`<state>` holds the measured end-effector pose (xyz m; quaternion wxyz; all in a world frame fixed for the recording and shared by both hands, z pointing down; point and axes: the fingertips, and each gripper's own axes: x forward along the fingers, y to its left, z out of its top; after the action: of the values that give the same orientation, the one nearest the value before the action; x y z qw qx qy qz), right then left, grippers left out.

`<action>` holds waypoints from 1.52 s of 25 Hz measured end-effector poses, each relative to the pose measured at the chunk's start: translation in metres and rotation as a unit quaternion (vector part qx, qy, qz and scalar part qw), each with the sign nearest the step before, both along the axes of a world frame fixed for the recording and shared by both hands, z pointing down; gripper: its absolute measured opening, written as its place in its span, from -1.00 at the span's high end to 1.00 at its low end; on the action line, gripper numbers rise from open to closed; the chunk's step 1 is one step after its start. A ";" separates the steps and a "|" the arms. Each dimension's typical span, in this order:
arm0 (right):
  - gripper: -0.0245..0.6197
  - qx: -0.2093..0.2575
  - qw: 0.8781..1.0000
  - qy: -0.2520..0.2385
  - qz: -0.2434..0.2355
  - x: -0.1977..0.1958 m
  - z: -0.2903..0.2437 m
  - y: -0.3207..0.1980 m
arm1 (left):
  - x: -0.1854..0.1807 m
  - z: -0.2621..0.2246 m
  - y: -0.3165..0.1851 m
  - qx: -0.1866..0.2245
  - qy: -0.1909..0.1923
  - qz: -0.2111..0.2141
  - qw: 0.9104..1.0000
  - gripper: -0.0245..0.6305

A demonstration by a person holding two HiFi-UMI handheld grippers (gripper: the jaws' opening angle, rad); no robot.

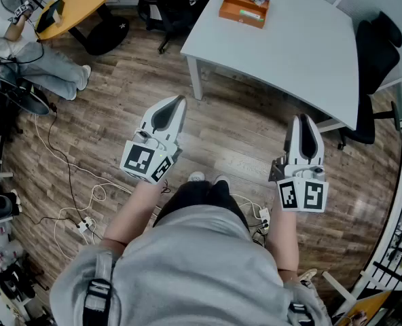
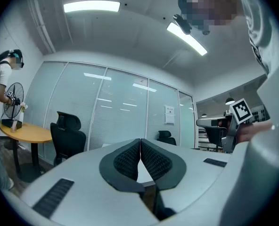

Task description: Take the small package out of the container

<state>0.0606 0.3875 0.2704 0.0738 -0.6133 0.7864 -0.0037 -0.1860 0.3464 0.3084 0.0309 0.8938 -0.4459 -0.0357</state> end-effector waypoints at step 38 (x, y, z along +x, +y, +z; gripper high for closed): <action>0.70 0.046 0.998 -0.043 -0.010 0.037 -0.028 -0.217 | 0.040 -0.027 -0.255 0.041 0.008 0.027 0.999 0.86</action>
<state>0.0972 0.1707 0.2427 0.1355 -0.6009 0.7877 0.0053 -0.1457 0.0917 0.2814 -0.0014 0.9058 -0.4195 -0.0603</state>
